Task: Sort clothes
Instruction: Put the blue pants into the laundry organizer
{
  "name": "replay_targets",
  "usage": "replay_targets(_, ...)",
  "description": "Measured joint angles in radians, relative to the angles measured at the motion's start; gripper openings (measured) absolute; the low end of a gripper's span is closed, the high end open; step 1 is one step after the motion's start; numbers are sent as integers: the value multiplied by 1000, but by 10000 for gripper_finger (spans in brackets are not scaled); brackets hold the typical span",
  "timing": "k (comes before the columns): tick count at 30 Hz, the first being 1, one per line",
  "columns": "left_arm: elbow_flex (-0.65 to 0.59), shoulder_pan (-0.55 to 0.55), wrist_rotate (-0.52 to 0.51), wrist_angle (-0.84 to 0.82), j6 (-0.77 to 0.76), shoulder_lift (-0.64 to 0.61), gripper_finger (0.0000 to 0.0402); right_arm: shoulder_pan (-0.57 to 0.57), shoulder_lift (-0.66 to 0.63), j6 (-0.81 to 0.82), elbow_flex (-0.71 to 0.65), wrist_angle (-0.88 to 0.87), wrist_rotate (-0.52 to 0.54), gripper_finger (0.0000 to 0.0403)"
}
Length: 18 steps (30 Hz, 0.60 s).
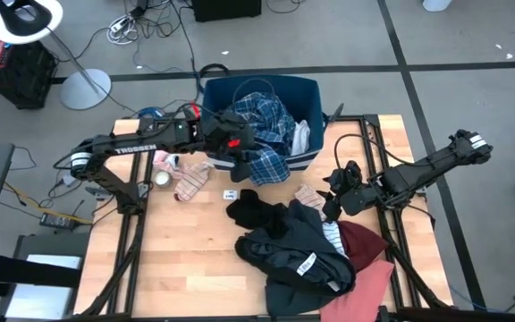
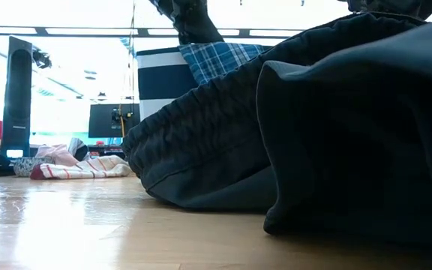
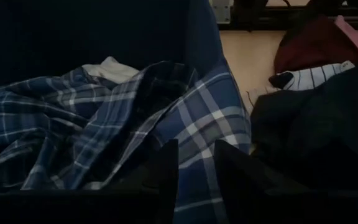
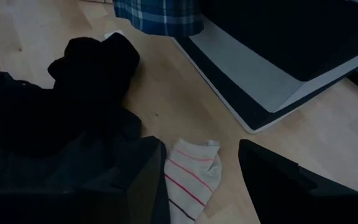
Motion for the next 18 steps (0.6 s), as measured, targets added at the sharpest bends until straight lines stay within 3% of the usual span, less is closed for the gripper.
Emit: replay_targets(18,20,-7,84,9,-6,-6,86,0,0,1,0,0,0,217)
